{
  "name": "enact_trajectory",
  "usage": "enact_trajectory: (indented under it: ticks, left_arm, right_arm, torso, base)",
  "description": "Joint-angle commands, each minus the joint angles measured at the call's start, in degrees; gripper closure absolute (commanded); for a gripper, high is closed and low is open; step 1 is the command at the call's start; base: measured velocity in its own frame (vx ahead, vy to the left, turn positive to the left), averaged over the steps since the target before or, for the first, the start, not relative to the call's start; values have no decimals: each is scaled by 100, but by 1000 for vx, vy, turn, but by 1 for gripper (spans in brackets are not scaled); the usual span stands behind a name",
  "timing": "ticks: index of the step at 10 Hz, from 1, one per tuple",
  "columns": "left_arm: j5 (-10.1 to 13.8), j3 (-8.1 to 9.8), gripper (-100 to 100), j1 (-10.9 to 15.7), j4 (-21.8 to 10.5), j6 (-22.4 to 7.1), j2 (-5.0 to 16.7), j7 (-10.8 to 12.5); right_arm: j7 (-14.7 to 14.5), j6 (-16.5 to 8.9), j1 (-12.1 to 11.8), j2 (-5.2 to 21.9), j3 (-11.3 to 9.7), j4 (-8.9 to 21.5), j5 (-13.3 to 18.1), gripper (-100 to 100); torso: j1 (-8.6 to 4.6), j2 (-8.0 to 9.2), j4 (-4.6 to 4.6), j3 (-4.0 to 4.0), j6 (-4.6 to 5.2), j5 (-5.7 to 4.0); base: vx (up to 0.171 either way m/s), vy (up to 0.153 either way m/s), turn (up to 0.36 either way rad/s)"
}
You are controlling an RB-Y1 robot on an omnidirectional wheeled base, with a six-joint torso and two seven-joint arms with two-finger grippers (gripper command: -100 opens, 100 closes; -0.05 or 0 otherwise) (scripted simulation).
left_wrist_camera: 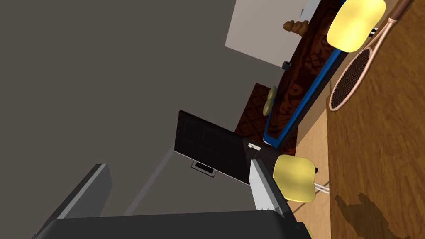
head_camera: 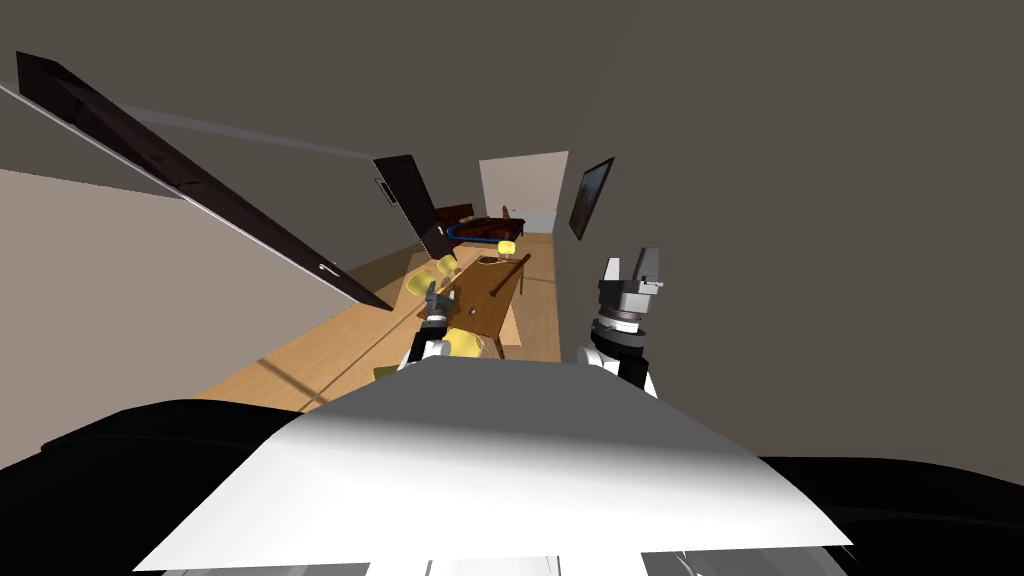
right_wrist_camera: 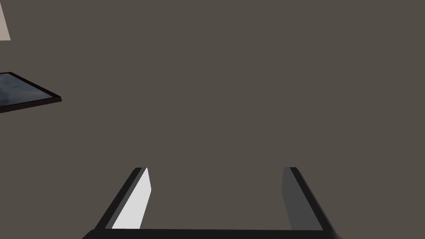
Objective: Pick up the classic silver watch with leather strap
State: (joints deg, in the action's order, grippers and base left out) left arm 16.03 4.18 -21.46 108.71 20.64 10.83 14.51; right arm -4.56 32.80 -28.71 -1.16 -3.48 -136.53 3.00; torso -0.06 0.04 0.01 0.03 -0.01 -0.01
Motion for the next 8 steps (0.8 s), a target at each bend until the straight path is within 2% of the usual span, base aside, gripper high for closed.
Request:
enact_trajectory:
  ticks: [1, 3, 4, 6, 7, 8]
  left_arm:
    - [286, 10, -100, -87, -239, 9, 199, 232]
    - [641, 15, -100, -142, -546, -25, 430, 487]
    - [717, 15, -100, -142, -562, -25, 430, 487]
    - [1094, 19, -100, -201, -909, -64, 672, 757]
    - [1147, 19, -100, -201, -909, -64, 672, 757]
    - [1368, 21, -100, -230, -1090, -89, 794, 896]
  right_arm:
    - [0, 0, 0, 0, 0, 0, 0, 0]
    - [0, 0, 0, 0, 0, 0, 0, 0]
    - [0, 0, 0, 0, 0, 0, 0, 0]
    - [0, 0, 0, 0, 0, 0, 0, 0]
    - [0, 0, 0, 0, 0, 0, 0, 0]
    - [0, 0, 0, 0, 0, 0, 0, 0]
  torso:
    - [0, 0, 0, 0, 0, 0]
    - [-5, 2, 1, 1, 0, -1]
    - [-8, 3, 1, 2, 0, -2]
    - [-4, 1, 1, 1, 0, -1]
    - [-7, 0, 0, 0, 1, -2]
    - [-6, 1, 1, 1, -1, -2]
  base:
    - [-18, -29, -37]
    - [-21, -43, -43]
    - [-21, -31, -18]
    - [-14, -37, -54]
    - [-16, -34, -13]
    - [-16, -40, -29]
